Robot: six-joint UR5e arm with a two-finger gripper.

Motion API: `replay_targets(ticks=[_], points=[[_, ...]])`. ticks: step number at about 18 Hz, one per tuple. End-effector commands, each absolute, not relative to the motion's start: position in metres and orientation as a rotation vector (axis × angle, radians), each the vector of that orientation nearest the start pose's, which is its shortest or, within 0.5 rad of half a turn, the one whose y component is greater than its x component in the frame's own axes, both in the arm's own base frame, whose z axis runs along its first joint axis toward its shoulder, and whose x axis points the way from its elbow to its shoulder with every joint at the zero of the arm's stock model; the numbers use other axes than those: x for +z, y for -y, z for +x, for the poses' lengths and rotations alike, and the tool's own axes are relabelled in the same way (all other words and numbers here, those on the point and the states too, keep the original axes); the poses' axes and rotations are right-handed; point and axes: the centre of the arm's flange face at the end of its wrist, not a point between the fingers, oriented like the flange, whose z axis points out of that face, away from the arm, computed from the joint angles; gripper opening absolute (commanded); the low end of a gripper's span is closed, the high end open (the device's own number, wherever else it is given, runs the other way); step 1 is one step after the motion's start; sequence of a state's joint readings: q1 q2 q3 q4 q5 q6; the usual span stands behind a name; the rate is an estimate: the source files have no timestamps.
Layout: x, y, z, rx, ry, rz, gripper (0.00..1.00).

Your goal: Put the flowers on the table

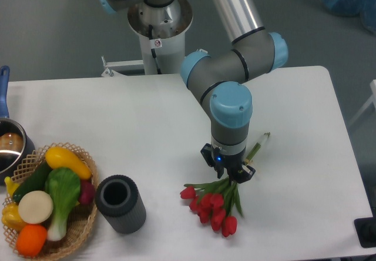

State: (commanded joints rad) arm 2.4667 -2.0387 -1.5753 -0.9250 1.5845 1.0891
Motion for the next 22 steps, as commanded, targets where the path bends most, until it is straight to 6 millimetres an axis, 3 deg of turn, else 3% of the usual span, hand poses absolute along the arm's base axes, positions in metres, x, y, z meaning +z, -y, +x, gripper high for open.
replay_targets(ticks=[3,6,10,14,22], points=[[0.282,-0.5,-0.42,0.264,-0.303,-3.082,1.0],[0.306,-0.488,-0.407,0.297,-0.276,-3.067,1.0],[0.336,-0.465,-0.408,0.349,-0.242,-3.04,1.0],[0.346,-0.437,-0.42,0.352,-0.168,-3.045,1.0],[0.352,-0.432,-0.427,0.37,-0.152,-3.046,1.0]])
